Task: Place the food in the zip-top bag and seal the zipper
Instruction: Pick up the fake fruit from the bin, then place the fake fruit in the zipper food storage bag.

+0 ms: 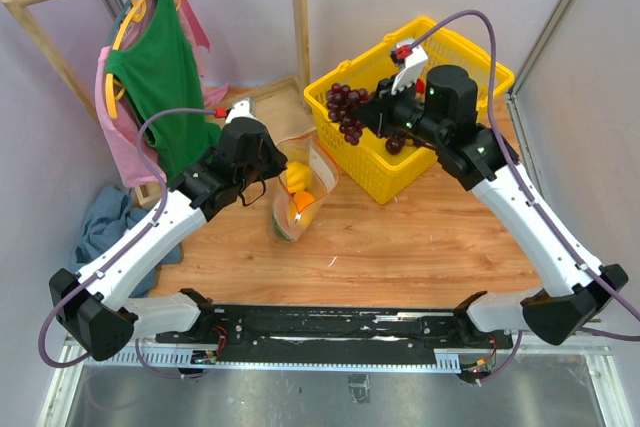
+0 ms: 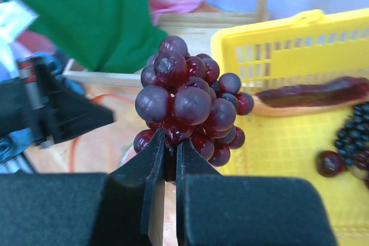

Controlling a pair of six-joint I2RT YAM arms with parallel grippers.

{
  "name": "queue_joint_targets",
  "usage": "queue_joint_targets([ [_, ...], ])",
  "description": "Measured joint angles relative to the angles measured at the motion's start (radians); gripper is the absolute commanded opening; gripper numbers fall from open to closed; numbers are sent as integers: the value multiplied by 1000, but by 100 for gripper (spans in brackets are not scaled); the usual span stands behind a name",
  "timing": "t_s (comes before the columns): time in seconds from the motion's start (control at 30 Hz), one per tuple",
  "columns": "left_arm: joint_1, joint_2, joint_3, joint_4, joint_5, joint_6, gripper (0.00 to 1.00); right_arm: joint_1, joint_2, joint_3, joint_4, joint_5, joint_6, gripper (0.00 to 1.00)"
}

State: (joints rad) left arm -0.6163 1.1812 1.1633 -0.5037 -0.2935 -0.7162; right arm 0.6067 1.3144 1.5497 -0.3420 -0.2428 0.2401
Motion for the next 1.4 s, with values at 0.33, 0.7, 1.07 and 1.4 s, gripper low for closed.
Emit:
queue_joint_targets([
  [0.33,6,2,-13,22,2,-21,0,163,-68,-98,32,-11,63,1],
  [0.7,6,1,-37,41,31,-29,0,184,16,-229,85,-40,169,1],
  [1.07,6,-11,-46,45,67,-19,0,185,103,-242,150,98,253,1],
  [1.4,6,-18,-46,45,86,-11,0,208,173,-239,137,69,265,43],
])
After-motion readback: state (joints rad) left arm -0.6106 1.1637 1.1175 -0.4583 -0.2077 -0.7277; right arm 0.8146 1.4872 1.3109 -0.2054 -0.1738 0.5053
